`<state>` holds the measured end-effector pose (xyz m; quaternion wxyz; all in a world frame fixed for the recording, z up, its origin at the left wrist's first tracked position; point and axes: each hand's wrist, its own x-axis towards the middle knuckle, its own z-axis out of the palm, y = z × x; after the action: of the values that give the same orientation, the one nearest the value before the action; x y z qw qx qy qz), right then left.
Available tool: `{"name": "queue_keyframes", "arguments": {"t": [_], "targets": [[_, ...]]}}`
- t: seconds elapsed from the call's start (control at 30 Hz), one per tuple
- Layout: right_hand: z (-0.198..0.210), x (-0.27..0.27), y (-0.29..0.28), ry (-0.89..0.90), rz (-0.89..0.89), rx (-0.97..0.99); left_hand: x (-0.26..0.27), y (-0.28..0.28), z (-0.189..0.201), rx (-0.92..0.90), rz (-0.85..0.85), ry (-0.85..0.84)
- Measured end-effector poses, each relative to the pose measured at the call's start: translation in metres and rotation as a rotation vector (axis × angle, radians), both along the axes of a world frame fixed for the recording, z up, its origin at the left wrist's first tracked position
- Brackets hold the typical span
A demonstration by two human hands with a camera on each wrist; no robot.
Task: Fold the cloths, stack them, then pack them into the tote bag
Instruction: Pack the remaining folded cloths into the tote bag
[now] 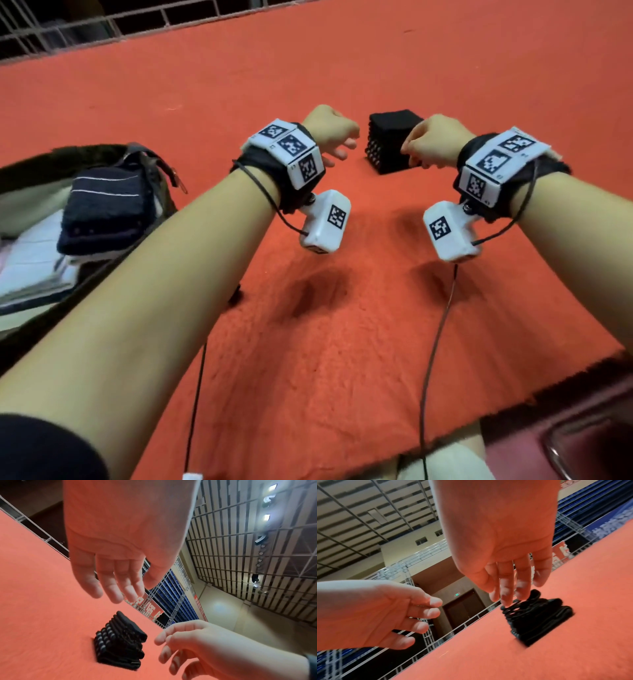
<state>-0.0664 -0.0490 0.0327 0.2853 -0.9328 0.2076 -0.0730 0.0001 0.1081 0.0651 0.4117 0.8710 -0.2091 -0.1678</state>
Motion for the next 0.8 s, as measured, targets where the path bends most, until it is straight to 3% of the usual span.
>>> {"name": "queue_keyframes", "arguments": {"t": [0.2, 0.37, 0.53, 0.63, 0.8], "targets": [[-0.027, 0.029, -0.055, -0.042, -0.185, -0.006, 0.030, -0.060, -0.024, -0.022, 0.075, -0.004], [-0.046, 0.056, -0.083, -0.098, -0.312, 0.307, 0.054, -0.088, -0.056, 0.039, 0.118, 0.216], [-0.056, 0.072, -0.102, -0.063, -0.281, 0.609, 0.087, -0.109, -0.087, 0.023, 0.243, 0.392], [-0.062, 0.082, -0.110, -0.046, -0.274, 0.629, 0.100, -0.121, -0.093, -0.095, 0.258, 0.497], [-0.068, 0.094, -0.118, 0.005, -0.217, 0.676, 0.094, -0.133, -0.088, -0.100, 0.159, 0.461]]}}
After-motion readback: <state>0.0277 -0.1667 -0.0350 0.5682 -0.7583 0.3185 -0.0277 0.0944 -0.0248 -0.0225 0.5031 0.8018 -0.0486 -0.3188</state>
